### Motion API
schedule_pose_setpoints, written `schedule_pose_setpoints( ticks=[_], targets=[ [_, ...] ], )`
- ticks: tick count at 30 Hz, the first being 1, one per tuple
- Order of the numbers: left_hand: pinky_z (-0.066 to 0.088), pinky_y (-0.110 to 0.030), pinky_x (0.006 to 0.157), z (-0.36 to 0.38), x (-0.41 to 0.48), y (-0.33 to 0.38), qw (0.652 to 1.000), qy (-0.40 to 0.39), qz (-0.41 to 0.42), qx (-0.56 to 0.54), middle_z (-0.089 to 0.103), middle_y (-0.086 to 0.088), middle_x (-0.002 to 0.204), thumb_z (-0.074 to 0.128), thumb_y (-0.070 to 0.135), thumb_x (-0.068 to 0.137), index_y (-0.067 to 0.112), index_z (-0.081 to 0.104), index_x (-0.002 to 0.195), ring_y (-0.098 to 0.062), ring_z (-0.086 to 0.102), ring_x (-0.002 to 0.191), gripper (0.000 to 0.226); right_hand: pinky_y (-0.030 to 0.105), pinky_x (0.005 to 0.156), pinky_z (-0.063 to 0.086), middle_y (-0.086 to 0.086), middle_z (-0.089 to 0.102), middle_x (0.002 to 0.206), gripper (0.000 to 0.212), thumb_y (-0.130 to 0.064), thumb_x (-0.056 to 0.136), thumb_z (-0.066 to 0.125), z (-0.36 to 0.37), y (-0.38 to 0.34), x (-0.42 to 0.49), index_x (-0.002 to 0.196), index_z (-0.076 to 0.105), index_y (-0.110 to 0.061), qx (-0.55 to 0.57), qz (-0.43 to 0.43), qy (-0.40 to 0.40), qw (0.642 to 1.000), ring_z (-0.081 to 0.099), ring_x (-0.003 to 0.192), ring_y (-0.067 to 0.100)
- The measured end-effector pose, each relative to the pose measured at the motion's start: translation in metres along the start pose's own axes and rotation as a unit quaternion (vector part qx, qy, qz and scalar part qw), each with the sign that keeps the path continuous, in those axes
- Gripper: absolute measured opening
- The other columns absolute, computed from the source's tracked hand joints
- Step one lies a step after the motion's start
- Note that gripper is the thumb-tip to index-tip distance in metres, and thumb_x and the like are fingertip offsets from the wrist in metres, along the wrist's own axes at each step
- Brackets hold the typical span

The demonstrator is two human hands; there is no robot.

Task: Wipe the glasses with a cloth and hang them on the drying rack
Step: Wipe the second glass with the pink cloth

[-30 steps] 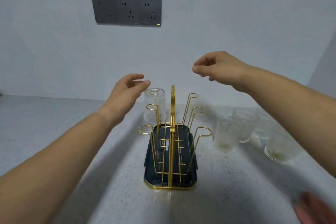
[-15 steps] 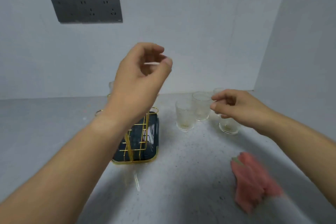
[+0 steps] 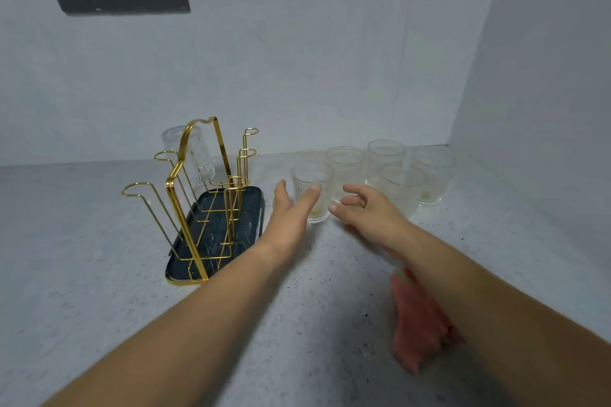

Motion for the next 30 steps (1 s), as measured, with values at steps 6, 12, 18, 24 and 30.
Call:
schedule_pose_setpoints(
  ticks=[6, 12, 18, 24, 30],
  targets=[
    [0.015, -0.051, 0.129, 0.004, 0.029, -0.006, 1.000, -0.004, 0.008, 0.020, 0.011, 0.003, 0.174, 0.060, 0.083, 0.070, 0.033, -0.005, 0.165, -0.020, 0.014, 0.160, 0.126, 0.032, 0.094, 0.052, 0.004, 0.058, 0.140, 0.079, -0.039, 0.086, 0.080, 0.014, -0.001, 0.021, 0.152, 0.040, -0.021, -0.032, -0.025, 0.024, 0.999, 0.064, 0.117, 0.019],
    [0.048, -0.032, 0.109, 0.001, 0.036, -0.010, 0.999, 0.003, 0.052, -0.001, 0.067, 0.007, 0.131, 0.065, 0.049, 0.097, 0.024, 0.047, 0.141, -0.014, 0.062, 0.127, 0.054, 0.025, 0.076, 0.050, -0.003, 0.069, 0.113, 0.058, -0.042, 0.083, 0.081, 0.021, -0.006, 0.026, 0.135, 0.058, -0.029, -0.060, -0.068, 0.026, 0.996, 0.071, 0.091, 0.011],
    [0.050, -0.014, 0.094, 0.005, 0.013, 0.005, 0.995, -0.028, 0.099, -0.012, 0.071, 0.010, 0.125, 0.056, 0.035, 0.105, 0.024, 0.058, 0.136, 0.007, 0.068, 0.110, 0.033, 0.025, 0.073, 0.052, -0.007, 0.075, 0.099, 0.041, -0.041, 0.085, 0.080, 0.014, -0.014, 0.011, 0.123, 0.065, -0.035, -0.035, -0.103, 0.053, 0.993, 0.072, 0.079, 0.008],
    [0.046, -0.008, 0.087, 0.002, -0.037, 0.011, 0.987, -0.041, 0.157, -0.001, 0.064, 0.012, 0.128, 0.052, 0.043, 0.102, 0.035, 0.049, 0.144, 0.013, 0.061, 0.112, 0.043, 0.011, 0.059, 0.047, -0.021, 0.067, 0.066, 0.038, -0.026, 0.089, 0.078, -0.007, -0.039, -0.045, 0.124, 0.065, -0.030, 0.035, -0.143, 0.025, 0.989, 0.063, 0.058, -0.003],
    [0.056, -0.021, 0.087, 0.009, -0.082, 0.000, 0.978, -0.078, 0.180, -0.064, 0.074, -0.010, 0.126, 0.059, 0.034, 0.092, 0.031, 0.035, 0.143, -0.014, 0.074, 0.111, 0.057, 0.025, 0.072, 0.057, -0.004, 0.075, 0.077, 0.047, -0.045, 0.072, 0.077, -0.006, -0.049, -0.104, 0.117, 0.070, -0.032, 0.081, -0.145, -0.029, 0.986, 0.072, 0.076, 0.010]
  ],
)
Point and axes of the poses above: each hand's wrist, its own x-axis towards the middle knuckle, its own z-axis out of the palm, y = z × x, the point moved 5 cm from there along x, towards the middle knuckle
